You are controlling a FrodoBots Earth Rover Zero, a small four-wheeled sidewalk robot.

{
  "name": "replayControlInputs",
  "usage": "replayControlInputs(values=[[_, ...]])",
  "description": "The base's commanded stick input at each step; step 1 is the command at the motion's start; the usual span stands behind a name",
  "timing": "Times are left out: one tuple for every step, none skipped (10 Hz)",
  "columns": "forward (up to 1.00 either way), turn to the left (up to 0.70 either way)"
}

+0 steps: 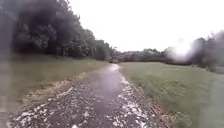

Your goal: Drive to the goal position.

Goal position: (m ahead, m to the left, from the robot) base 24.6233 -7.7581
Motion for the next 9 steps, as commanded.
replayControlInputs(values=[[0.7,0.0],[0.7,0.0],[0.7,0.0],[0.7,0.0],[0.7,0.0],[0.7,0.0],[0.7,0.0],[0.7,0.0],[0.7,0.0]])
